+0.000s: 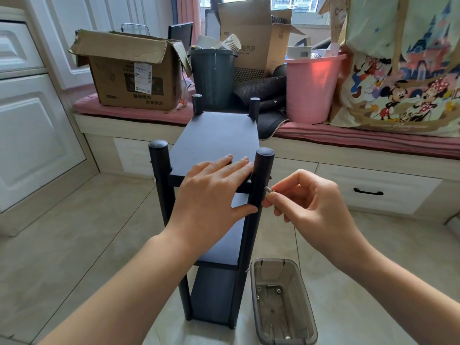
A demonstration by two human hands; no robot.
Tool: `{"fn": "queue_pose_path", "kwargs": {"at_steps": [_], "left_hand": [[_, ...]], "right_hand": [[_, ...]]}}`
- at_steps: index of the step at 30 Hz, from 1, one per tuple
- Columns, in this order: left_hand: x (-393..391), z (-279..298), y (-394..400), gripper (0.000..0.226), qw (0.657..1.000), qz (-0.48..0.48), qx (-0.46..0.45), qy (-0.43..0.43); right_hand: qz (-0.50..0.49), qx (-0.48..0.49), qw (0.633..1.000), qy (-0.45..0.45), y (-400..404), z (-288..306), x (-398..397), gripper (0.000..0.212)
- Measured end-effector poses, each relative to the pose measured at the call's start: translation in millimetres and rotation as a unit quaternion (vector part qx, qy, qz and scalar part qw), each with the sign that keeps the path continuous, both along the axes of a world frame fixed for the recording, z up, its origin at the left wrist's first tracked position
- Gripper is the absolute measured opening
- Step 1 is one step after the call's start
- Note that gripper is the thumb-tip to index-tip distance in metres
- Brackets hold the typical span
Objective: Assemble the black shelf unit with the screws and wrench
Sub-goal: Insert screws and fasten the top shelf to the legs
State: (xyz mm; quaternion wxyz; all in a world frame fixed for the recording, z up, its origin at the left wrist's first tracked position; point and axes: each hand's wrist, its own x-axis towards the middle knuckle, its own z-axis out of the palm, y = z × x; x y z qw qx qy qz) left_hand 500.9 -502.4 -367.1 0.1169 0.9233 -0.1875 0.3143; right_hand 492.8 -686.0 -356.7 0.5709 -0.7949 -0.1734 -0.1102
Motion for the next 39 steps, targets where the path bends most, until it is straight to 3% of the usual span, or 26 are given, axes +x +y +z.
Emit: {"fn": "queue_pose_path", "kwargs": {"at_steps": [7, 11, 16, 24, 26, 28, 31, 39], "left_hand": [[0, -1, -1, 0.073, 1.000, 0.007, 0.000, -0.006], [0, -2, -2, 0.074, 1.000, 0.012, 0.004, -0.012], [0, -2, -2, 0.074, 1.000, 0.017, 0.002, -0.016], [-1, -1, -2, 0.076, 1.000, 0.020, -0.003, -0.005], [-1, -1, -2, 0.076, 1.000, 0.022, -0.004, -0.001], [-1, -1, -2, 0.075, 1.000, 0.022, -0.006, 0.001], [-1, -1, -2, 0.073, 1.000, 0.022, -0.006, 0.001], [0, -1, -2, 0.075, 1.000, 0.025, -0.008, 0.006]], "right_hand": [[-0.018, -0.057, 0.998, -0.023, 1, 4, -3, 0.019], [-0.037, -0.130, 0.987, -0.088, 2, 8, -5, 0.019], [-0.033, -0.064, 0.997, -0.020, 1, 9, -4, 0.016], [-0.055, -0.183, 0.968, -0.163, 4, 4, -8, 0.012], [-0.054, -0.145, 0.981, -0.121, 4, 4, -8, 0.014], [-0.033, -0.053, 0.998, -0.017, 4, 7, -7, 0.013], [0.001, 0.047, 0.996, 0.073, 2, 10, -6, 0.006], [-0.021, -0.031, 0.999, 0.001, 4, 6, -6, 0.019]]}}
